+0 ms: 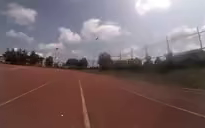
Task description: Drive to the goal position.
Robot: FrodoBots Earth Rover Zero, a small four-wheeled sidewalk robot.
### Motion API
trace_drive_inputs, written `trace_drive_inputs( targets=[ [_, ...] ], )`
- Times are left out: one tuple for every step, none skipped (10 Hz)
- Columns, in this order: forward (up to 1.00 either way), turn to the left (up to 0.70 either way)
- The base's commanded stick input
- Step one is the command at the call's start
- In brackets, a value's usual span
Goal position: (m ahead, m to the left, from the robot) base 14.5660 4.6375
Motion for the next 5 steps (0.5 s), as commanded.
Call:
trace_drive_inputs(
  targets=[
    [0.70, 0.00],
    [0.70, 0.00],
    [0.70, 0.00],
    [0.70, 0.00],
    [0.70, 0.00]
  ],
)
